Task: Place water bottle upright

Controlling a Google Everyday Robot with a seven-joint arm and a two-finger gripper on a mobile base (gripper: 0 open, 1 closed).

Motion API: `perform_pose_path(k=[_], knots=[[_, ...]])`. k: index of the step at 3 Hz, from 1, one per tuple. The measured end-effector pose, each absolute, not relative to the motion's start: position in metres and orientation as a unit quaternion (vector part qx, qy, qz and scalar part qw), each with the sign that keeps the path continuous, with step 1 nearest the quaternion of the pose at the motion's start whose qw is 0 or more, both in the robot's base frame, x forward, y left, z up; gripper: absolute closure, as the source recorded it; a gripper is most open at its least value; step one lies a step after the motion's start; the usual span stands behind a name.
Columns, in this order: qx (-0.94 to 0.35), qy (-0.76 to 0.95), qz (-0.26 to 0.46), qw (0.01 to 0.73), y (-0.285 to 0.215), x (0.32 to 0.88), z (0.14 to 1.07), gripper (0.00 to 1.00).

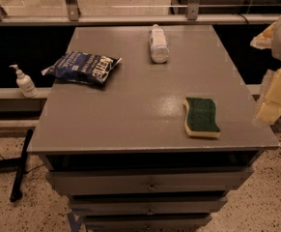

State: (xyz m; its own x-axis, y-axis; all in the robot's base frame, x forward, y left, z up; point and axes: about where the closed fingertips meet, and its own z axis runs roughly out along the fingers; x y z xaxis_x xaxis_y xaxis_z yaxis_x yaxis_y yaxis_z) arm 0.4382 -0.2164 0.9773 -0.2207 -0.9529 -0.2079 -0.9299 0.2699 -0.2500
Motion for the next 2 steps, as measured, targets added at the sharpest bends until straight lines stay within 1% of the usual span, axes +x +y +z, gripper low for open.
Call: perform_pose_path(k=[2], knots=[[-0.617,0.768,-0.026,0.173,-0.206,0.455,0.975,0.00]])
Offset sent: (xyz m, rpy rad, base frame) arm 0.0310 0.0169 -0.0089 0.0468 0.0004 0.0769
